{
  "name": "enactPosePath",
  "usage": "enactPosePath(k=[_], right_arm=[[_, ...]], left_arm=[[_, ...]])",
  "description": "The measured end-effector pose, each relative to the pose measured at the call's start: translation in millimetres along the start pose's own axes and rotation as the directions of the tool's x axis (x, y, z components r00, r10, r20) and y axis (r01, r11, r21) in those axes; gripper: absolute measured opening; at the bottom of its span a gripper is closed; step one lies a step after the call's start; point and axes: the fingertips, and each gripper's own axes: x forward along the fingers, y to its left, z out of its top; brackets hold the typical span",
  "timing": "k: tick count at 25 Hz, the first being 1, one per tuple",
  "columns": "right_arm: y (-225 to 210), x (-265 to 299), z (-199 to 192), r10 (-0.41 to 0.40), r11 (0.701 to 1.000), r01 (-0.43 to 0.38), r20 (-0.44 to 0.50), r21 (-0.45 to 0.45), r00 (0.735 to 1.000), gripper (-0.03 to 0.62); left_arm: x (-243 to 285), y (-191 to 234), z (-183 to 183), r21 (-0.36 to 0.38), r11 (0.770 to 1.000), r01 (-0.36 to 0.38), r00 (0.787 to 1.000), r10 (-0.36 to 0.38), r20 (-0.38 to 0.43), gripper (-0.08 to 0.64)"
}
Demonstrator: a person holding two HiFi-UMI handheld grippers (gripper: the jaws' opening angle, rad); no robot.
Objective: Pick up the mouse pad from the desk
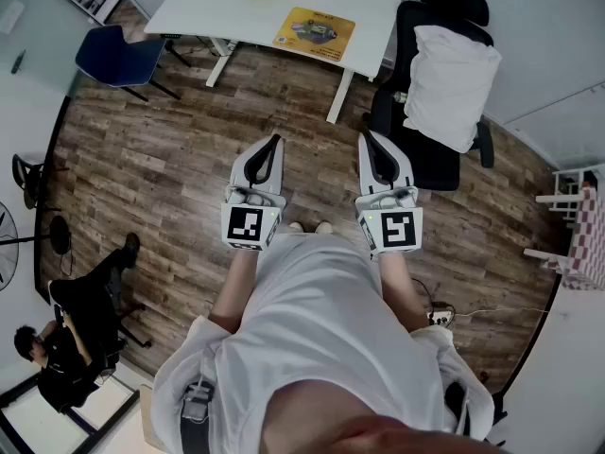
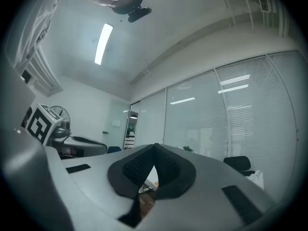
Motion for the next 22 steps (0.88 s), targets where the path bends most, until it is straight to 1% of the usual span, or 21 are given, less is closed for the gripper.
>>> enactPosePath(k=[5, 9, 12, 14, 19, 22], right_arm=[[-16, -6, -3, -0.006, 1.0, 0.006, 0.004, 0.02, 1.0, 0.0], [-24, -11, -9, 0.002, 1.0, -0.002, 0.008, 0.03, 1.0, 0.0], [-26, -11, -14, 0.023, 0.999, -0.024, 0.006, 0.043, 1.0, 0.0], [-26, -11, -17, 0.041, 0.998, -0.041, 0.003, 0.052, 0.999, 0.0], [-26, -4, -28, 0.064, 0.996, -0.063, -0.013, 0.067, 0.998, 0.0], [-30, 7, -33, 0.073, 0.995, -0.072, -0.021, 0.069, 0.997, 0.0]], left_arm=[[5, -10, 1, 0.018, 1.0, -0.005, 1.0, 0.005, 0.004, -0.015], [1, -14, 4, 0.045, 0.999, -0.017, 0.999, 0.016, 0.029, -0.014], [-1, -12, 11, 0.028, 0.999, -0.035, 0.997, 0.034, 0.065, -0.014], [-3, -10, 10, 0.027, 0.998, -0.049, 0.997, 0.047, 0.057, -0.014], [-8, 0, -10, 0.038, 0.997, -0.074, 0.997, 0.074, 0.004, -0.014], [1, 8, -15, 0.028, 0.996, -0.088, 0.996, 0.088, 0.0, -0.014]])
